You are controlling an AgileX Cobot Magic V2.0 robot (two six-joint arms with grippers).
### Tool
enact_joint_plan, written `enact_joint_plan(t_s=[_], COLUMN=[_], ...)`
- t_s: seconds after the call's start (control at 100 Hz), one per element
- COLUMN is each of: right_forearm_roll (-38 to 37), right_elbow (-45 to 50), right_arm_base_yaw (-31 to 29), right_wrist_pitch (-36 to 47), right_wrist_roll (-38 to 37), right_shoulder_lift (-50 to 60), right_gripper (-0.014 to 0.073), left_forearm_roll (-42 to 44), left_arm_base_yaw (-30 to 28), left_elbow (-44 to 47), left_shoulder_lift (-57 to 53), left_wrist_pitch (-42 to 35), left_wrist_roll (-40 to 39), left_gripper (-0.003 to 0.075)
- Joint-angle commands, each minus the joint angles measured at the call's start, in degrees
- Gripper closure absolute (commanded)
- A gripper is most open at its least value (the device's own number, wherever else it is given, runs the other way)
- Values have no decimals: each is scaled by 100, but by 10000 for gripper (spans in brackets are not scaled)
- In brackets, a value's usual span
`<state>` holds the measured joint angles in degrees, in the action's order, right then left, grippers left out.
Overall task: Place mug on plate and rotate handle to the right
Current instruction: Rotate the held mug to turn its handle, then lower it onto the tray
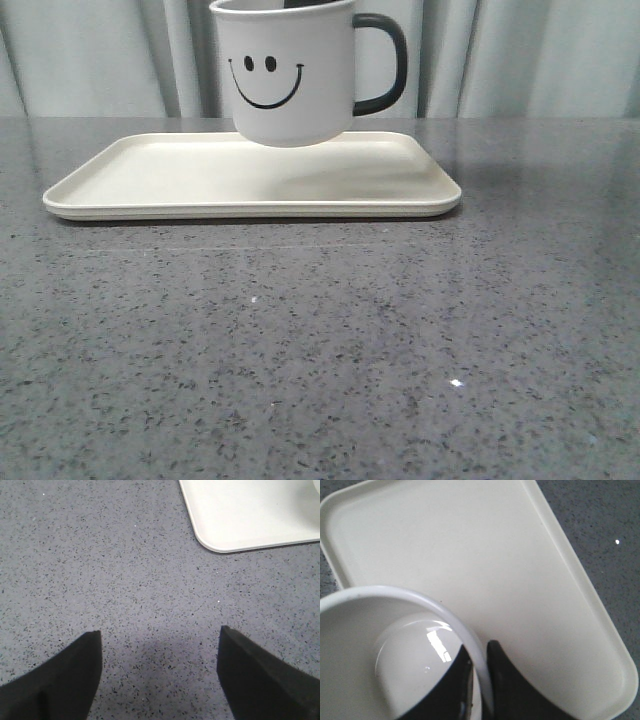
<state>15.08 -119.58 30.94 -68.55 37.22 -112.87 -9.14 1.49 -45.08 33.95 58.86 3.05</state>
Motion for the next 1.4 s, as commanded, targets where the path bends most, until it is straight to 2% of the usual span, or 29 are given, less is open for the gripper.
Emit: enact_joint_plan(t_s=[0.0,0.17,0.29,0.47,0.62,1.39], right_forearm_roll=[360,731,834,834,860,1076], right_elbow=[-190,-196,-392,-1192,-1684,-1627], right_arm_base_yaw=[-97,-275,-335,-335,-320,-320], right_wrist_pitch=[200,120,-291,-790,-796,-807], right_wrist_roll=[306,694,843,850,832,861], right_shoulder_lift=[330,312,120,-475,-732,-1039], right_gripper=[657,657,657,657,657,657], left_forearm_roll=[-72,-82,-82,-82,-82,-82], left_arm_base_yaw=[-11,-11,-11,-11,-11,-11], left_elbow=[-135,-135,-135,-135,-135,-135], left_shoulder_lift=[13,13,13,13,13,13], left_wrist_pitch=[-335,-335,-335,-335,-335,-335], left_wrist_roll=[-48,-48,-48,-48,-48,-48], left_gripper=[239,239,239,239,239,239])
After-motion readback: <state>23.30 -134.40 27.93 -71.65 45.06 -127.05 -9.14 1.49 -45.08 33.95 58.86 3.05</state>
